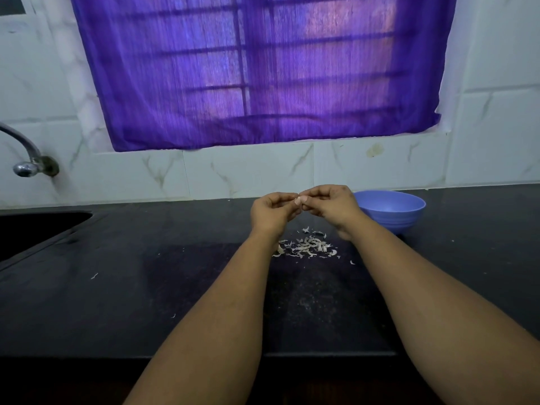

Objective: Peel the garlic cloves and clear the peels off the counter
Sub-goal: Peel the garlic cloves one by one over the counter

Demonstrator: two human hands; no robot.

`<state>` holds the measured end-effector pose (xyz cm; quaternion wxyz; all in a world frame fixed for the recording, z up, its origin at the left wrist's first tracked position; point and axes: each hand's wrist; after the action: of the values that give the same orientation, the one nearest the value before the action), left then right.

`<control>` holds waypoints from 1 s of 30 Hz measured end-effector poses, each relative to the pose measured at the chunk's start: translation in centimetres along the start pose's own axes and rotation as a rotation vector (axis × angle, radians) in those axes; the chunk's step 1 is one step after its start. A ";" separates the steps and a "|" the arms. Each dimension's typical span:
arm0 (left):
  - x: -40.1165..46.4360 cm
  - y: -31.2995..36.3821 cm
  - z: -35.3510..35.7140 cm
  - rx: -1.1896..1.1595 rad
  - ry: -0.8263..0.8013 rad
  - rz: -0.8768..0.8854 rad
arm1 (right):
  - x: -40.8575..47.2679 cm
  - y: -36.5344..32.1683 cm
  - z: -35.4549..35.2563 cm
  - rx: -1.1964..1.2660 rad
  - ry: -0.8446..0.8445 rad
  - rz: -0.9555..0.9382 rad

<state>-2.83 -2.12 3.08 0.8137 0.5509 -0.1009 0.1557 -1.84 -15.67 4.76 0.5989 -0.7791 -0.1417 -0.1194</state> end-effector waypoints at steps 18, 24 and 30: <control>-0.1 -0.2 -0.1 0.159 -0.003 0.041 | 0.2 0.2 0.4 -0.527 0.172 -0.265; -0.2 -0.1 -0.1 0.114 -0.004 0.016 | 0.5 0.5 0.4 -0.464 0.143 -0.197; -0.2 0.0 -0.2 0.106 0.003 0.022 | 0.9 0.9 0.3 -0.392 0.101 -0.128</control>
<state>-3.03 -1.93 2.92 0.7816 0.5920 -0.0976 0.1707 -0.69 -15.54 4.17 0.4335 -0.8631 -0.1350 -0.2213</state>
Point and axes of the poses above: each hand's wrist, its own x-axis towards the middle knuckle, its own z-axis out of the palm, y = z × x, and after that the axes turned 8 degrees about -x, right-handed
